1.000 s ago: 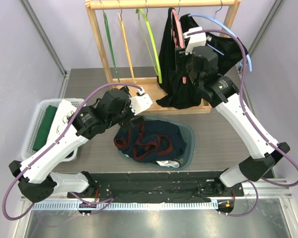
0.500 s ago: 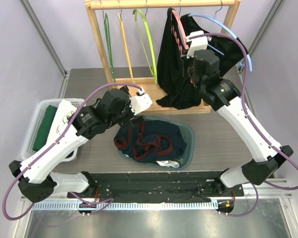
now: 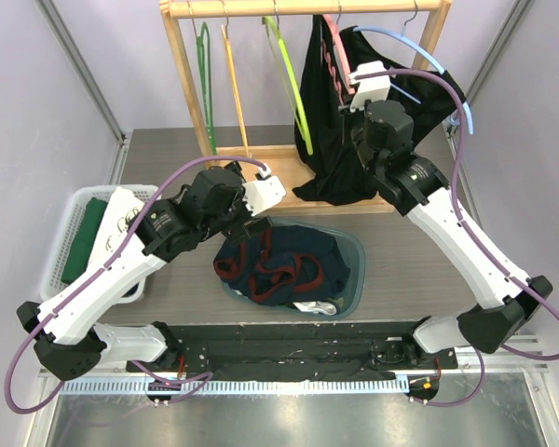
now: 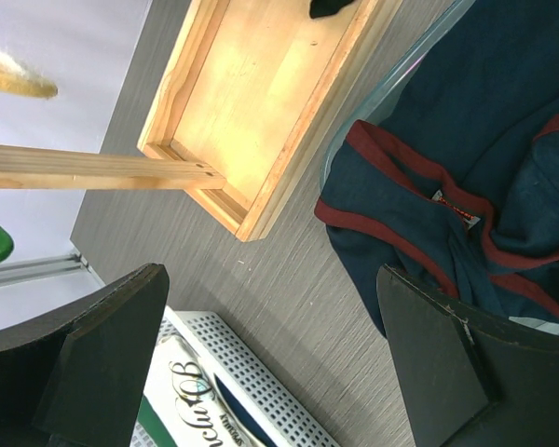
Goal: Remove the tank top from the hanger
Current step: Pick up the hanger from the clothesline.
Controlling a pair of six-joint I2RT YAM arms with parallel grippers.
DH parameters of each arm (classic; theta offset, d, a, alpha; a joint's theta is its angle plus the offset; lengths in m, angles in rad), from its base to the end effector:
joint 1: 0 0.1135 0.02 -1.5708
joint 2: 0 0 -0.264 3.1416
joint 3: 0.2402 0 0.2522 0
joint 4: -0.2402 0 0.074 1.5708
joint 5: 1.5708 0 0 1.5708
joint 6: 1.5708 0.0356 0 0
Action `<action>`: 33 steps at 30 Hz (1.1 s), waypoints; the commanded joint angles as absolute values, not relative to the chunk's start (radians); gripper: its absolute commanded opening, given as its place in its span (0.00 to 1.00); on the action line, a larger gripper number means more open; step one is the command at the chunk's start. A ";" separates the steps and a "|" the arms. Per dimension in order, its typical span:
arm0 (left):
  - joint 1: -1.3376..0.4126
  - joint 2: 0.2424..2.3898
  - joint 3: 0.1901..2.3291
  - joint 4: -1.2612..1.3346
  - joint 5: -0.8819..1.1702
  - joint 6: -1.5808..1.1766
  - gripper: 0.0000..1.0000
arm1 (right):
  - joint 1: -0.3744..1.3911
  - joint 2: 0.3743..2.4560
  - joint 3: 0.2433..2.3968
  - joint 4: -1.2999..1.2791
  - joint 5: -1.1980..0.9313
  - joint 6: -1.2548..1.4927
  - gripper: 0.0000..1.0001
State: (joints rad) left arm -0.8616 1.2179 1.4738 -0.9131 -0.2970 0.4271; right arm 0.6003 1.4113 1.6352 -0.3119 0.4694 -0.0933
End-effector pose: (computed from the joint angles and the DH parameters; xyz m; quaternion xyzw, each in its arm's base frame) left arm 0.1617 -0.1724 0.4153 0.4810 0.7488 0.0356 0.4546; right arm 0.2640 0.1612 0.4777 -0.0961 0.7280 -0.0013 0.6788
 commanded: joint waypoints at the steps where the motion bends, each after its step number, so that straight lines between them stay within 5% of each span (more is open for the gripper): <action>1: -0.857 1.206 1.477 -0.873 -0.307 0.433 1.00 | 0.603 1.286 1.634 -0.046 0.491 -0.132 0.01; 14: -0.857 1.190 1.479 -0.874 -0.327 0.442 1.00 | 0.604 1.267 1.661 -0.205 0.411 -0.087 0.01; 26: -0.856 1.195 1.516 -0.884 -0.345 0.445 1.00 | 0.604 0.927 1.546 -0.555 0.256 0.055 0.01; 33: -0.844 1.193 1.532 -0.894 -0.345 0.442 1.00 | 0.603 0.900 1.698 -0.687 0.213 0.051 0.01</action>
State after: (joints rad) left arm -0.8558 1.2160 1.4773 -0.9131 -0.3336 0.4313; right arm 0.6003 0.8871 1.5814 -0.7109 0.2584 0.0364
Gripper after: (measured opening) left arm 0.996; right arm 0.195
